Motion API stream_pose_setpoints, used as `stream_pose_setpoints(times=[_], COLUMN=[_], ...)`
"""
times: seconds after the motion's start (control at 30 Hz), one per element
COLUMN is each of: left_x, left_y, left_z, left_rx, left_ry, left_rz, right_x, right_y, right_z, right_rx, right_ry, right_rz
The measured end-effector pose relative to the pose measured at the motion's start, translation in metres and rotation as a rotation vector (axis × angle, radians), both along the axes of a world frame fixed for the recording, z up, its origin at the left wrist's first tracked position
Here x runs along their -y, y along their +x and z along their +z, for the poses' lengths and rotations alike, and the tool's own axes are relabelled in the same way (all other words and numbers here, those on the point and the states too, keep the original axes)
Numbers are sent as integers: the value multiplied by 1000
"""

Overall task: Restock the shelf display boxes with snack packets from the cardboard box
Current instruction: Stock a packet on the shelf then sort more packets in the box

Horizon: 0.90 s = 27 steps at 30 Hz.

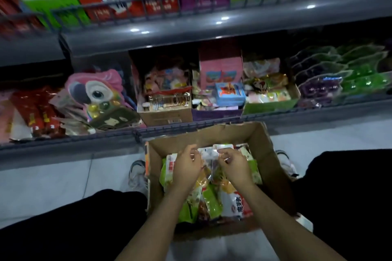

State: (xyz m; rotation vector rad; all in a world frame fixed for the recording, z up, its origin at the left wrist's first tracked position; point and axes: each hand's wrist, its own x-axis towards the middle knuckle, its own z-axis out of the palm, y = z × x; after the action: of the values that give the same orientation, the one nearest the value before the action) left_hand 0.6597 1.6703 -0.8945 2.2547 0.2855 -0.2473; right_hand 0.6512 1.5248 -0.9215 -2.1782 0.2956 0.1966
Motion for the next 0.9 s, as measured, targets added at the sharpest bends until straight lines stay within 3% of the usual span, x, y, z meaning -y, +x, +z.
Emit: stream_pose_setpoints(times=[0.23,0.57,0.67,0.9], left_x=[-7,-28,-22,2], left_y=[-4,1,7,6], left_z=[-87,-133,-139,-144], left_rx=[-290,-354,-318,-435], left_ry=[92,308,257,4], left_rz=[-15,-28,15,216], right_x=[10,2,-4,-15], right_y=[-12,-8,-6,-2], right_z=[-70,-108,-115,-122], right_rx=[-299,-567,-592,-582], right_ry=[69,310,320,380], right_rz=[-23,-16,-14,-128])
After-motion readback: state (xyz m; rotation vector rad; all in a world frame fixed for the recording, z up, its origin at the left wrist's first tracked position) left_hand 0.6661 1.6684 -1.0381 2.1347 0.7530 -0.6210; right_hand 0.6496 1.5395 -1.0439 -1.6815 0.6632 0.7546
